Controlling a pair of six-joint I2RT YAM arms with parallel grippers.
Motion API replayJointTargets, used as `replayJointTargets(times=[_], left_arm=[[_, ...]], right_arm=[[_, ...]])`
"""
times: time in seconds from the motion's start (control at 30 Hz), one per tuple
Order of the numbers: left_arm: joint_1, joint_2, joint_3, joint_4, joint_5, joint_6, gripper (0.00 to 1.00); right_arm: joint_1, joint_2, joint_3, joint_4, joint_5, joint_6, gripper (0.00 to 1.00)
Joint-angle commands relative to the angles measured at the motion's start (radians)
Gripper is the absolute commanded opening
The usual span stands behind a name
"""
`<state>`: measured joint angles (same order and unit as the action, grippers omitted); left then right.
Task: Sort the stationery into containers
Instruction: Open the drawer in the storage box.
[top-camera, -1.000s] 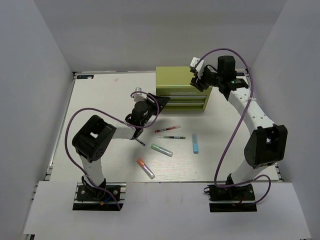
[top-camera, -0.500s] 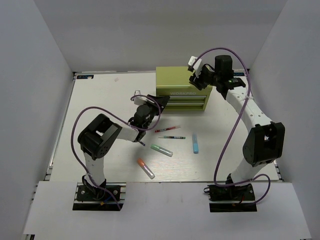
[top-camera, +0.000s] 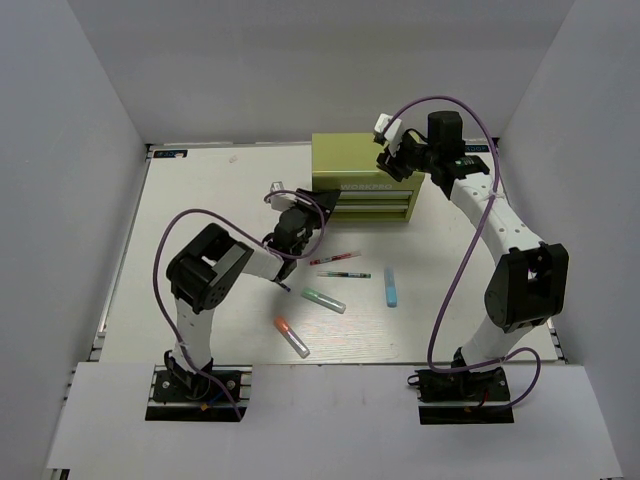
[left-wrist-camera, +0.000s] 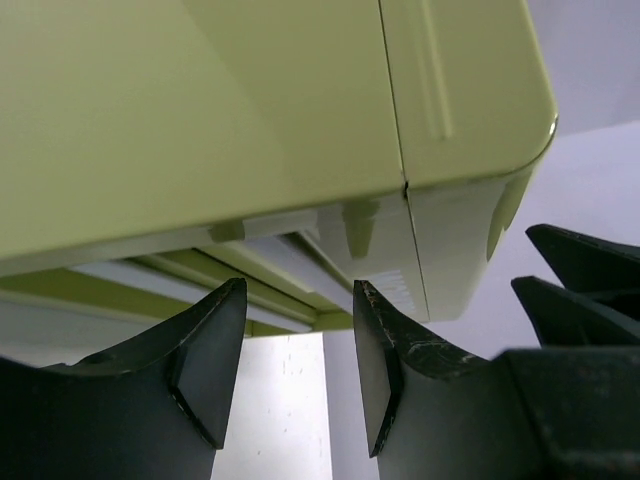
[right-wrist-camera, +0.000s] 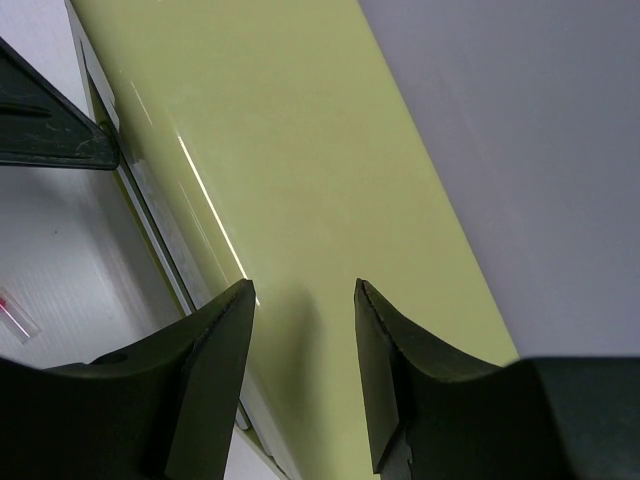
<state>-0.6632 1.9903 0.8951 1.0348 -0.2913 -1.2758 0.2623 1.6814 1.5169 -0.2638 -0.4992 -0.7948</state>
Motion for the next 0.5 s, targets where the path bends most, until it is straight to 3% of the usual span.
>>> replayJointTargets(times=[0.0, 0.47], left_arm=[[-0.004, 0.014, 0.048, 0.031, -0.028, -0.013, 0.57], [-0.004, 0.093, 0.084, 0.04, -0.075, -0.066, 0.53]], right_arm=[[0.003, -0.012, 0.043, 0.0, -0.012, -0.014, 0.51], [0.0, -0.015, 0.028, 0.001, 0.002, -0.024, 0.49]])
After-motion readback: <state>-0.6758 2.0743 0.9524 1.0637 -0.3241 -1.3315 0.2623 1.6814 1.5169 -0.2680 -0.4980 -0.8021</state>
